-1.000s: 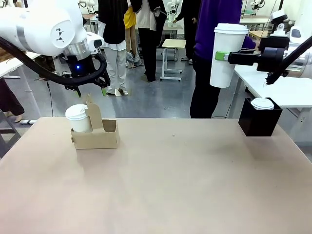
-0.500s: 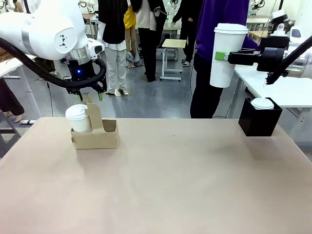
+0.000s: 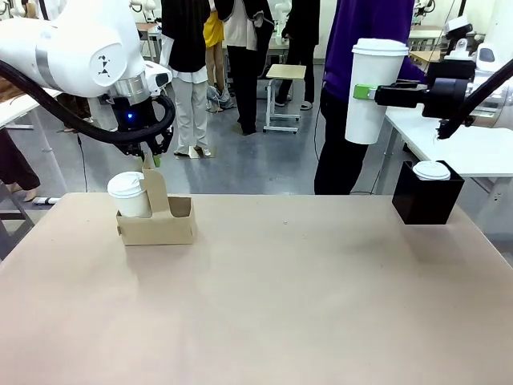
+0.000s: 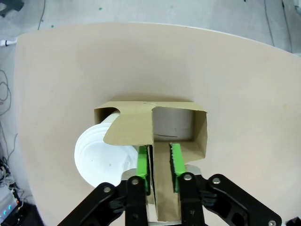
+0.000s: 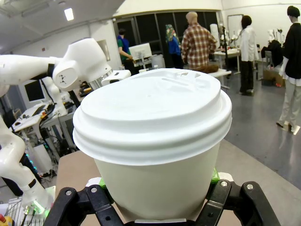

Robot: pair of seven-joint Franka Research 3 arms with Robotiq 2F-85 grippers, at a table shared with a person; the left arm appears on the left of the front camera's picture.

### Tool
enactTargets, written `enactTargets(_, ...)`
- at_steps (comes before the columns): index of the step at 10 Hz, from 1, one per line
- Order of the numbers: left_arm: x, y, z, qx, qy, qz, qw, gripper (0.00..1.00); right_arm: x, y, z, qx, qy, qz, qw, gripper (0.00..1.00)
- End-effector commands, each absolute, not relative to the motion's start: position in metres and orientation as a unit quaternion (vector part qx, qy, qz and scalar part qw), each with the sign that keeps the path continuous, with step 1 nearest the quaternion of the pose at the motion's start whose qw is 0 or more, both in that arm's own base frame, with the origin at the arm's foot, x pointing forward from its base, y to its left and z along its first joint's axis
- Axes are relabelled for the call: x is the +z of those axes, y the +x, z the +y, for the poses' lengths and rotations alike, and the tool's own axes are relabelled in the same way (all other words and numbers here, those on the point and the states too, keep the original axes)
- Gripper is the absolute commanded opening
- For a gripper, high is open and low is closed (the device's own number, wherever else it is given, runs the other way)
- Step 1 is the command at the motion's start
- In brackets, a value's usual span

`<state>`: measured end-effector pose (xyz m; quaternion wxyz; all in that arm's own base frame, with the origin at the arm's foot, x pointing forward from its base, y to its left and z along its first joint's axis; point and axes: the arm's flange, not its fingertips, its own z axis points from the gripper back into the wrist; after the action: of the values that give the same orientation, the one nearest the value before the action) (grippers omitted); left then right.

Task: Pour a drink into a cup and package it in a carrier.
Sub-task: Position the Cup Carrier in the center of the table.

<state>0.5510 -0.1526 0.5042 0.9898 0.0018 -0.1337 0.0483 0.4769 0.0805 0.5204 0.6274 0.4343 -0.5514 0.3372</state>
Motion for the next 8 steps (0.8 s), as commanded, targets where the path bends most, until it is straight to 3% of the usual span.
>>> enactTargets(1,0.5034,0.5545,-0.1528,0.058,0.017,-0.133,0.989,0.00,0.5250,0.4764,0.0823,0.340,0.433,-0.553,0.625,0.80)
enactTargets(8,0.5017,0.5516,-0.1525,0.048,0.003,-0.131,0.990,0.00,0.5250,0.4764,0.0823,0.340,0.433,-0.553,0.625,0.80)
